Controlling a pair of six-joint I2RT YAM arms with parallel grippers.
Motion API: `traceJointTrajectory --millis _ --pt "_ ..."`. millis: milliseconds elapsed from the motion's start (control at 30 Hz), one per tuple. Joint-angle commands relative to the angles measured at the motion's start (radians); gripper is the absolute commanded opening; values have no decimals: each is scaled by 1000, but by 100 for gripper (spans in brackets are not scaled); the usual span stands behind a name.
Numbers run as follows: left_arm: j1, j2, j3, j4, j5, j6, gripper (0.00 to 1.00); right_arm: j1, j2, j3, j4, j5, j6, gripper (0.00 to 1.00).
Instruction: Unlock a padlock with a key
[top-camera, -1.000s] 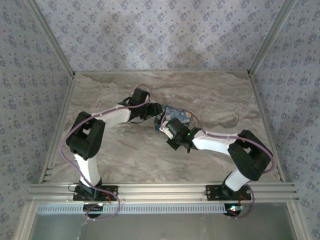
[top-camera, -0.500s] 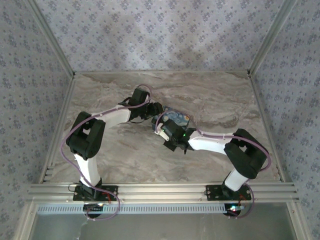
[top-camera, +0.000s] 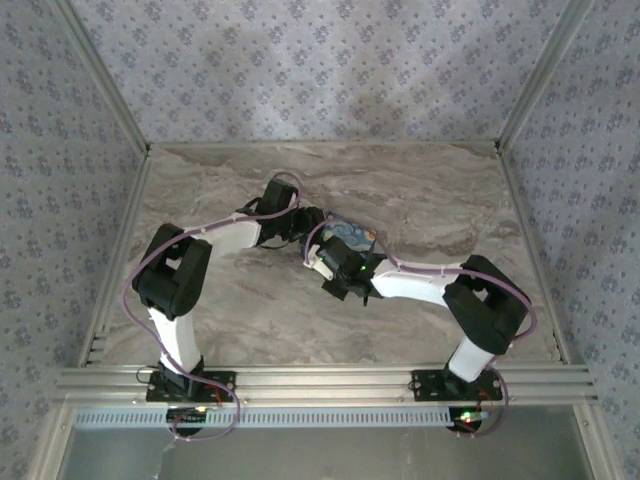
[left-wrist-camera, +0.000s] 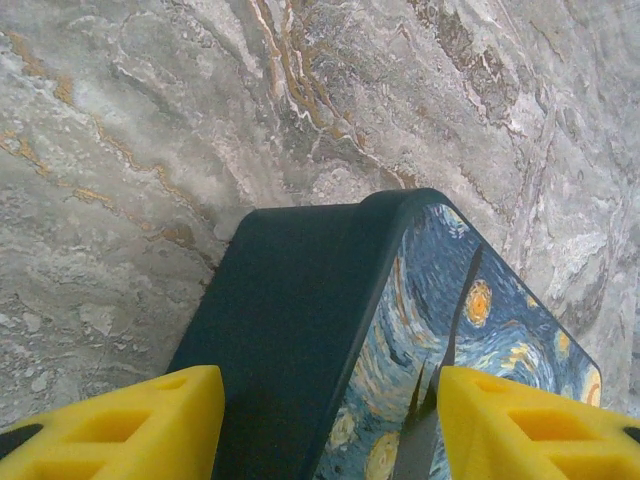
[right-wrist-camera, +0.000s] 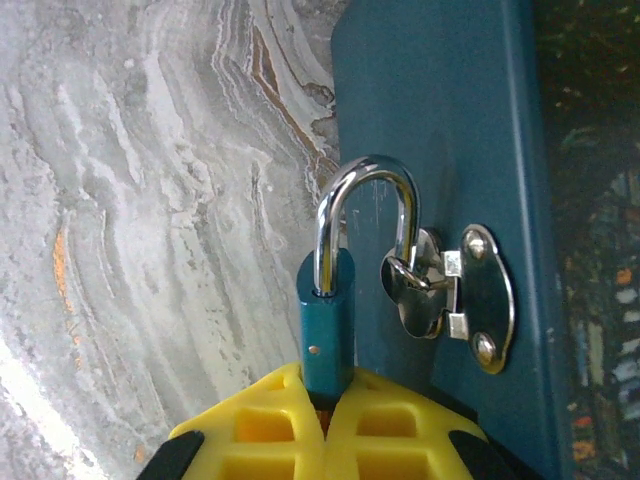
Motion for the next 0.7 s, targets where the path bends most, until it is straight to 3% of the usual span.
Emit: traceJointTrajectory --millis 0,267,433,667 --pt "-8 1 -15 4 23 -13 58 8 15 60 -5 -8 60 0" --pt "-9 -4 -33 16 19 -25 58 5 40 97 -99 -36 218 0" --pt "-10 -8 -54 35 23 -38 58 -8 47 84 -88 -126 319 0" --pt "-14 -6 -63 49 31 -46 57 -4 42 69 -2 -144 279 0"
